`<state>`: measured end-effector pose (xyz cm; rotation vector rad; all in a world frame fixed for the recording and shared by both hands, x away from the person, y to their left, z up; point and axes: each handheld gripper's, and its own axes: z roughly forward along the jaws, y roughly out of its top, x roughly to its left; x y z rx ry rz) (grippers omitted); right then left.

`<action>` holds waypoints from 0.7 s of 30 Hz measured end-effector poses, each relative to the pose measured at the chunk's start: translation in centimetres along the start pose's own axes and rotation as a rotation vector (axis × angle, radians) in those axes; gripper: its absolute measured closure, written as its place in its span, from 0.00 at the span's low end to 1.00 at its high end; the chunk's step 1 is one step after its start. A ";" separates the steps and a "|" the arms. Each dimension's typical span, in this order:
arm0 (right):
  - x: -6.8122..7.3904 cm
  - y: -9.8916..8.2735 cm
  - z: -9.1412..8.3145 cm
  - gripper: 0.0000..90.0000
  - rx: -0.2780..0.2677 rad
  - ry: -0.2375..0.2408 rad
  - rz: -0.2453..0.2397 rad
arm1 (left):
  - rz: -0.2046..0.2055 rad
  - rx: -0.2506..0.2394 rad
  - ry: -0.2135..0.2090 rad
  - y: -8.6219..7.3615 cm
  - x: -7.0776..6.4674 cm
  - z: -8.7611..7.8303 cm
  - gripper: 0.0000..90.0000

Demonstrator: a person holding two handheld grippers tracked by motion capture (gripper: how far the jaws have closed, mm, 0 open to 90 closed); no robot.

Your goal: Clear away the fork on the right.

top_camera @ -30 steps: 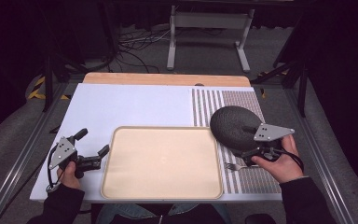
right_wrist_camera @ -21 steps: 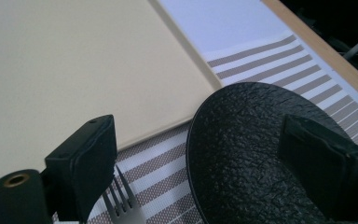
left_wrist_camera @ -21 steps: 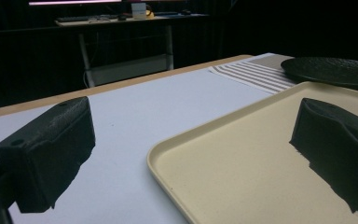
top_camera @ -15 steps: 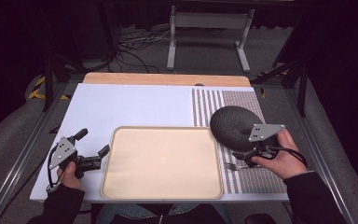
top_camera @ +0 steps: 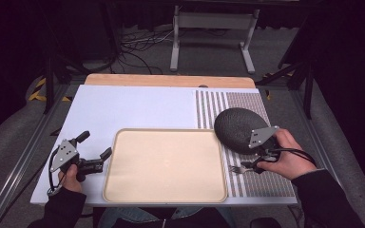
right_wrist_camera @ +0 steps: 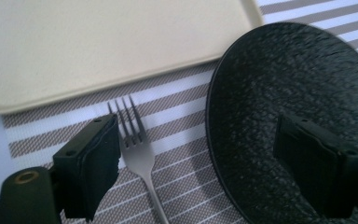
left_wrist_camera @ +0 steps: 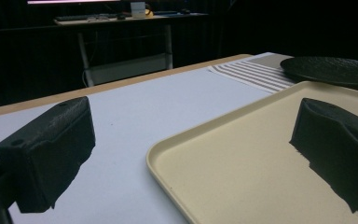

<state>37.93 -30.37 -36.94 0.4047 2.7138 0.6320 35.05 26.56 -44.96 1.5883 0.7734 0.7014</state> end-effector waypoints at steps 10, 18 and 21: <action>0.0 0.1 0.6 0.20 0.108 0.074 -0.033 | -0.001 0.000 0.000 0.0 0.0 0.0 0.00; -0.3 0.1 0.7 0.20 0.182 0.110 -0.042 | -0.002 -0.003 0.002 0.0 0.0 0.0 0.00; -0.3 0.0 0.9 0.20 0.223 0.123 -0.043 | -0.001 -0.002 0.001 0.0 0.0 0.0 0.00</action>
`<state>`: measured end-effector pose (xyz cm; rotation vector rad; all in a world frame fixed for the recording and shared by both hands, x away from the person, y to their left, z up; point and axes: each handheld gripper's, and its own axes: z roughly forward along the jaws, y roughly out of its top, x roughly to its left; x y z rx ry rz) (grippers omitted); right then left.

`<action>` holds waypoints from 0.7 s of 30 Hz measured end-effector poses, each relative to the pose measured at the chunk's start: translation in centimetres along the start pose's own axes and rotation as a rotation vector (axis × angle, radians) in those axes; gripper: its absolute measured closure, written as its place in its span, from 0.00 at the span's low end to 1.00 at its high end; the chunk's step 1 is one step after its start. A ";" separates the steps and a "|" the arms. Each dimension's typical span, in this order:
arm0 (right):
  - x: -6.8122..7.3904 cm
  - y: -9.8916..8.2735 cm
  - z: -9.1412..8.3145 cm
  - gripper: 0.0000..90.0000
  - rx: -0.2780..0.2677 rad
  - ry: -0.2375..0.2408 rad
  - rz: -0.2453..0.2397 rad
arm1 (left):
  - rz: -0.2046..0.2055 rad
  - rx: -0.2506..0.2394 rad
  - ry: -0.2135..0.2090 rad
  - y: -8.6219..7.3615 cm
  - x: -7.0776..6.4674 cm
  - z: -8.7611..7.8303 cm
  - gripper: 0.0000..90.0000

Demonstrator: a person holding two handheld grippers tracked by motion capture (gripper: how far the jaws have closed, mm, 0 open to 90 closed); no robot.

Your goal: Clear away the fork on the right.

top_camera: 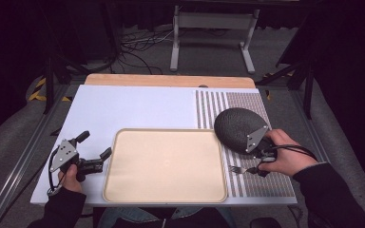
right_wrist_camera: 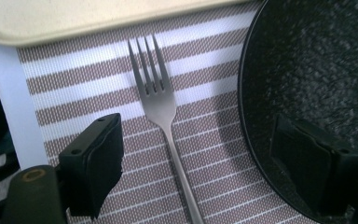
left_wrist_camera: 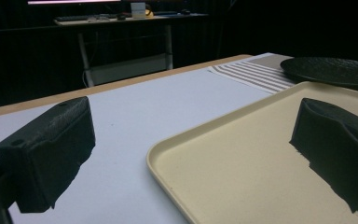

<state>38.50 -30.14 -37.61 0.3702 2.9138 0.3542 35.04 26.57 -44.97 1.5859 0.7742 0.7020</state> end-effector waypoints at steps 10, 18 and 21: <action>-0.3 -0.2 0.6 0.22 0.089 0.022 -0.029 | 0.001 0.003 -0.003 0.0 0.0 0.0 0.00; -0.5 -0.1 0.9 0.24 0.141 0.042 -0.047 | 0.001 0.001 -0.004 0.0 0.0 0.0 0.00; -0.5 -0.2 1.1 0.28 0.169 0.061 -0.051 | 0.001 0.002 -0.002 0.0 0.0 0.0 0.00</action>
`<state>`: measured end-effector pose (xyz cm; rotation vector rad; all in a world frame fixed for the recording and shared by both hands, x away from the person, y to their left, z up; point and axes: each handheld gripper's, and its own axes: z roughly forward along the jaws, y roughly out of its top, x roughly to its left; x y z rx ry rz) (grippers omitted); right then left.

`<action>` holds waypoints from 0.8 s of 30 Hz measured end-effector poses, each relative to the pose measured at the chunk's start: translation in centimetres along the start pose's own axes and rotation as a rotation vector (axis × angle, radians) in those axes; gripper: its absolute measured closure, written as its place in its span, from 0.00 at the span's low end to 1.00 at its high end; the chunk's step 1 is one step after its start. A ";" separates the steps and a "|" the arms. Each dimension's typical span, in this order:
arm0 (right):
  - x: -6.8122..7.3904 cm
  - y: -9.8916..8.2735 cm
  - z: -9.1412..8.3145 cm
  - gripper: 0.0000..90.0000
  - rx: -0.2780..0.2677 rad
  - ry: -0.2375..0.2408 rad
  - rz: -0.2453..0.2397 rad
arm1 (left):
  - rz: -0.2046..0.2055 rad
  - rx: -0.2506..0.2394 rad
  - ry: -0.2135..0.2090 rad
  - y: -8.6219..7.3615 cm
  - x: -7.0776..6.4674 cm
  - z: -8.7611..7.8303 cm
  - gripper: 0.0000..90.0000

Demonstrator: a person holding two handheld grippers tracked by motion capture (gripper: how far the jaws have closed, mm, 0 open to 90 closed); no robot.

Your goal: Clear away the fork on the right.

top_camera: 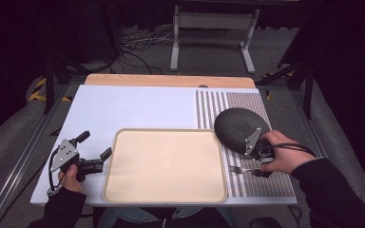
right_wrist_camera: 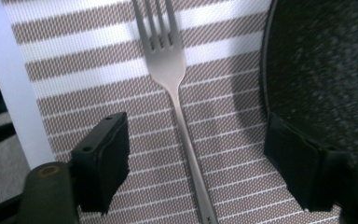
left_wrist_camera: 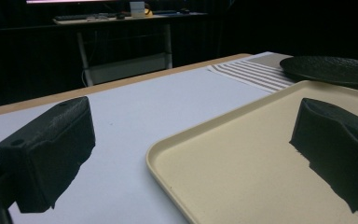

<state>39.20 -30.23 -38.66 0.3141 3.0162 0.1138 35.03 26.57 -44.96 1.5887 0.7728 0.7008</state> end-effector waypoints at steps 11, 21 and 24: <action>-0.2 -0.1 1.1 0.47 0.066 0.056 -0.049 | 0.001 0.002 0.000 0.0 -0.1 0.1 0.00; -0.6 0.1 2.0 0.77 0.173 0.076 -0.194 | 0.002 0.001 -0.003 0.0 -0.1 0.0 0.00; -0.7 0.1 2.2 0.83 0.193 0.068 -0.231 | 0.001 0.003 -0.004 0.0 -0.1 0.1 0.00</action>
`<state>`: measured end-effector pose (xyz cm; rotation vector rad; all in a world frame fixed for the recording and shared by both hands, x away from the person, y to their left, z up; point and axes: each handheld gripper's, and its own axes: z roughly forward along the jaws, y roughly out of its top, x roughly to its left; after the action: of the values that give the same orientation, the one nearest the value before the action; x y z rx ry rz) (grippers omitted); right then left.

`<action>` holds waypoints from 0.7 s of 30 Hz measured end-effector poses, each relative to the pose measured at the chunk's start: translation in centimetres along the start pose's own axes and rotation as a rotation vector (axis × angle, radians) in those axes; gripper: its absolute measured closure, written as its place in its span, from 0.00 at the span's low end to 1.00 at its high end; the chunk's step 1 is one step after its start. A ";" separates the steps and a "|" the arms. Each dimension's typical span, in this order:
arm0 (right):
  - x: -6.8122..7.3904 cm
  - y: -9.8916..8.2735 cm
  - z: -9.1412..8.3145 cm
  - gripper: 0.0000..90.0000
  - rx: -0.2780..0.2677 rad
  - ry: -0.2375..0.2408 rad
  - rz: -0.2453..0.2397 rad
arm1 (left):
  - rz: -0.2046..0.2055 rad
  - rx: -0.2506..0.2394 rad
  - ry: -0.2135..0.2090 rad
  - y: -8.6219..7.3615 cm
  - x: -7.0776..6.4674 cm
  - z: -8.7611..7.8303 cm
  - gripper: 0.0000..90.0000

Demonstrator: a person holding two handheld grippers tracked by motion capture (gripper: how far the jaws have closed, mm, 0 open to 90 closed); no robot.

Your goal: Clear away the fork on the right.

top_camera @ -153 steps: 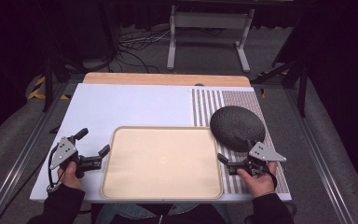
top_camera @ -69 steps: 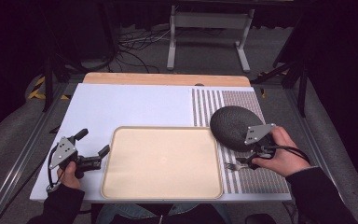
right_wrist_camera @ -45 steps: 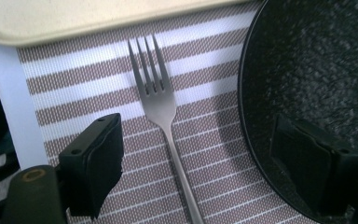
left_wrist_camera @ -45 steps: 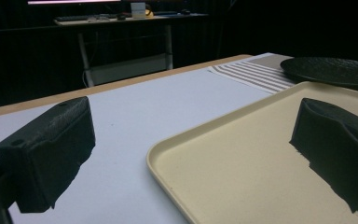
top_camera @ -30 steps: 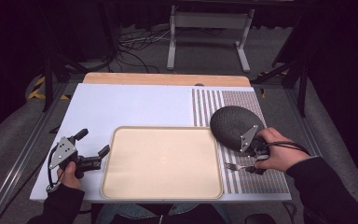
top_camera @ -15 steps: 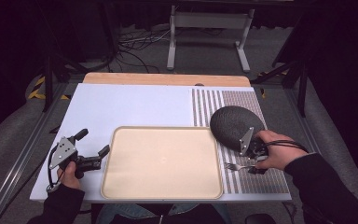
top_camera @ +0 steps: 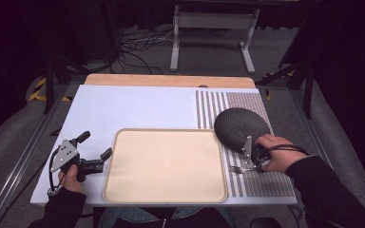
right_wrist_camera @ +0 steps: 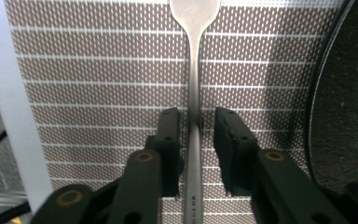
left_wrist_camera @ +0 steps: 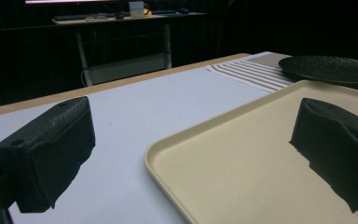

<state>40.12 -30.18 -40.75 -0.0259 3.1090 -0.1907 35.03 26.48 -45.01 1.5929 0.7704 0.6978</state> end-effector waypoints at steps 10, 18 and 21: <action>-0.1 0.2 0.5 0.93 0.037 0.020 -0.035 | -0.001 -0.003 -0.002 0.0 0.0 0.0 0.00; 0.0 0.1 0.4 0.93 0.039 0.029 -0.034 | 0.000 -0.001 -0.003 0.0 0.0 0.0 0.00; 0.0 0.0 0.2 0.93 0.027 0.026 -0.022 | -0.001 -0.001 -0.002 0.0 0.0 0.0 0.00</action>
<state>40.12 -30.20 -40.92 -0.0576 3.1327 -0.2357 35.03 26.50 -45.02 1.5917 0.7687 0.6955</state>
